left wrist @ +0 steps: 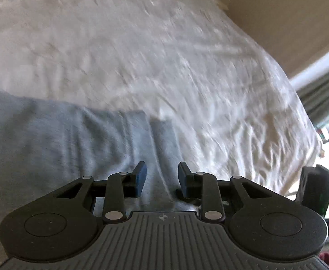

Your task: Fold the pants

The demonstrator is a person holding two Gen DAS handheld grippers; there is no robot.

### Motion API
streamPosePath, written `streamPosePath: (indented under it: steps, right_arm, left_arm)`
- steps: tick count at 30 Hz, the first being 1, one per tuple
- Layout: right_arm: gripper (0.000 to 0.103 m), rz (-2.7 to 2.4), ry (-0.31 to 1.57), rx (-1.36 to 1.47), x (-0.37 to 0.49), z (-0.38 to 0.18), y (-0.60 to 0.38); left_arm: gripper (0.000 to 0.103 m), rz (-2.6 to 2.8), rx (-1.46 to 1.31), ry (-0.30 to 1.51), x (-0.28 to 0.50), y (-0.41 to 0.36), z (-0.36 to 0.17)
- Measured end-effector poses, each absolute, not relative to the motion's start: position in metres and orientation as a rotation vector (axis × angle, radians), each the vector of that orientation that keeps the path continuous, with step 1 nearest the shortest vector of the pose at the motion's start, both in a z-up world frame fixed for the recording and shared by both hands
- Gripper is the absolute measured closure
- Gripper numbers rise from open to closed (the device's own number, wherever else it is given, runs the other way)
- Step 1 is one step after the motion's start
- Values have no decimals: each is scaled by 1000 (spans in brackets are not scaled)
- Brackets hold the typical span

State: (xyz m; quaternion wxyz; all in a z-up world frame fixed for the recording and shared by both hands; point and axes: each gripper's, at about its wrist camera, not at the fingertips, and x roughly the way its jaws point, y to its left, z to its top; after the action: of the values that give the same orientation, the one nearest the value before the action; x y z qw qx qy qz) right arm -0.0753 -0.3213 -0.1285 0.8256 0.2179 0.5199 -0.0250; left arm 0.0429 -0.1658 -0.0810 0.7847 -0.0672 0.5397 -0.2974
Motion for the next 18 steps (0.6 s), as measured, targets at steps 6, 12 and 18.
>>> streamPosePath:
  steps: [6, 12, 18]
  right_arm:
    - [49, -20, 975, 531, -55, -114, -334]
    - [36, 110, 1029, 601, -20, -138, -317]
    - [25, 84, 1115, 598, 0, -166, -297]
  left_arm:
    - [73, -380, -126, 1163, 46, -104, -79]
    - [73, -141, -170, 1200, 46, -37, -86]
    - [73, -56, -179, 1220, 43, 5, -90]
